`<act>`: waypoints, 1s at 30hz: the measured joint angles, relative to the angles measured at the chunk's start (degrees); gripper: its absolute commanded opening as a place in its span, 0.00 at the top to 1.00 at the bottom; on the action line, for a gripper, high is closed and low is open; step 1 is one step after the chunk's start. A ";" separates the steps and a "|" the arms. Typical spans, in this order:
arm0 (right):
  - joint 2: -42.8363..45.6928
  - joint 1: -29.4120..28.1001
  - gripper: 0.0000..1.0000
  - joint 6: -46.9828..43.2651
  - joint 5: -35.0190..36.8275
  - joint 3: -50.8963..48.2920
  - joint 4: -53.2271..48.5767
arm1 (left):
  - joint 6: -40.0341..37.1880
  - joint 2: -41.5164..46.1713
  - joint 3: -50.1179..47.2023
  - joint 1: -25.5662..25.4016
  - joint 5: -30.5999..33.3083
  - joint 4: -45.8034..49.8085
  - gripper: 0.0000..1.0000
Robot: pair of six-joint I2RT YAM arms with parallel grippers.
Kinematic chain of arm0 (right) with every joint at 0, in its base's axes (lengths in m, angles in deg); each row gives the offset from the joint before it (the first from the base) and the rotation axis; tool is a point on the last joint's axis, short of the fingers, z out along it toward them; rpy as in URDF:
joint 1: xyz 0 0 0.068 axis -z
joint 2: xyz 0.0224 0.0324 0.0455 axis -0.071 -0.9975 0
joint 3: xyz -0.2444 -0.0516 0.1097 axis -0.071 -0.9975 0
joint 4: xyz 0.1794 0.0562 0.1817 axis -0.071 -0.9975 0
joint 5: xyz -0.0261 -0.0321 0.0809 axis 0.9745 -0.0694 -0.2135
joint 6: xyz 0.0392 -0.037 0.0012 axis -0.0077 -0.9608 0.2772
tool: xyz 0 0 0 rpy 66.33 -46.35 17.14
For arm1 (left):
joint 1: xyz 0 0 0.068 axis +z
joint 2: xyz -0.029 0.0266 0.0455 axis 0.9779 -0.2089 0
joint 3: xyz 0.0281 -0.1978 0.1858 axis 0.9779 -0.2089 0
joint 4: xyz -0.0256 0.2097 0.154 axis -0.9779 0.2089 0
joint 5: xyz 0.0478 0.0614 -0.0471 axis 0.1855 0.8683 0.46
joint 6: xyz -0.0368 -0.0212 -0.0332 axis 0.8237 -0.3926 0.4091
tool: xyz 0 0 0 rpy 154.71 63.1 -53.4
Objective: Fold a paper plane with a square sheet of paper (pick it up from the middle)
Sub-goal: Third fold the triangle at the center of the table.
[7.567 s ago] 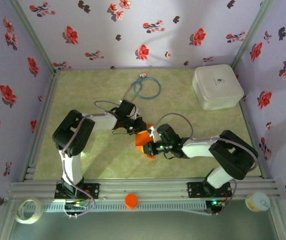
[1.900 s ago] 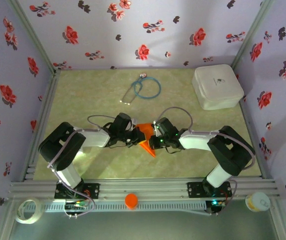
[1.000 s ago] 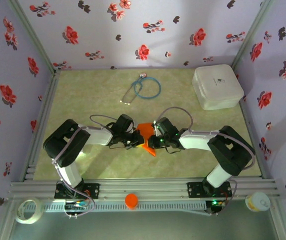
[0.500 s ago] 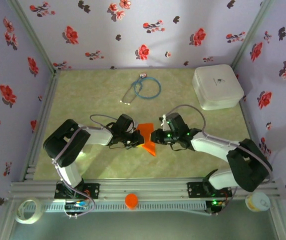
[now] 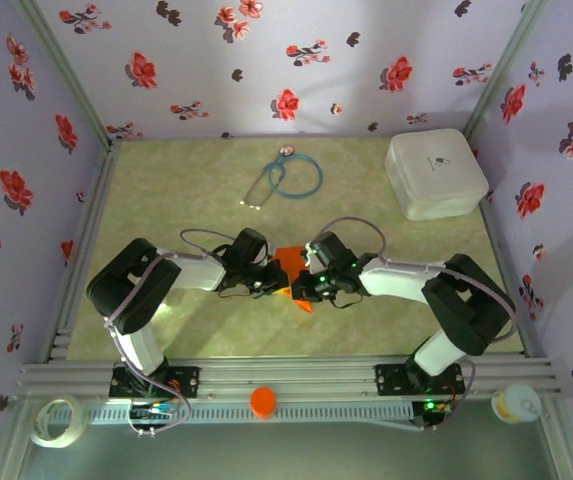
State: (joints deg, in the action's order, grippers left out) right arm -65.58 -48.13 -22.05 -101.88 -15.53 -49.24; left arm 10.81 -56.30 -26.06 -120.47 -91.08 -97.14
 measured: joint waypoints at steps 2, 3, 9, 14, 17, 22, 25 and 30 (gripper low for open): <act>-0.98 -0.17 0.90 -0.50 0.28 1.11 -0.74 | 0.00 0.00 0.00 0.04 0.00 0.00 1.00; -1.49 -0.22 0.90 -0.66 0.39 1.40 -1.05 | 0.00 0.00 0.00 0.04 -0.02 0.00 1.00; -3.80 -0.22 0.90 -1.09 0.94 1.20 -2.45 | 0.00 0.00 0.00 0.04 -0.02 0.00 1.00; -3.76 -0.22 0.89 -1.07 0.98 0.48 -2.40 | 0.00 0.00 0.00 0.15 -0.02 -0.02 1.00; -3.63 -0.22 0.89 -1.07 1.07 0.15 -2.16 | 0.00 0.00 0.00 0.20 -0.02 -0.02 1.00; -3.26 -0.22 0.88 -1.05 1.18 -0.48 -1.73 | 0.00 0.00 -0.26 0.33 -0.04 -0.50 1.00; -2.14 -0.22 0.87 -0.98 1.20 -1.79 -0.94 | 0.00 0.00 -0.44 0.37 -0.11 -0.94 1.00; 0.17 -0.22 0.88 -0.44 1.36 -4.28 -0.44 | 0.02 0.00 -0.81 0.48 -0.26 -1.64 1.00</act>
State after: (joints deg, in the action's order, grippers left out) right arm -65.41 -48.34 -22.49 -100.52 -19.81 -49.68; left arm 10.83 -56.30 -26.86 -119.99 -91.34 -98.78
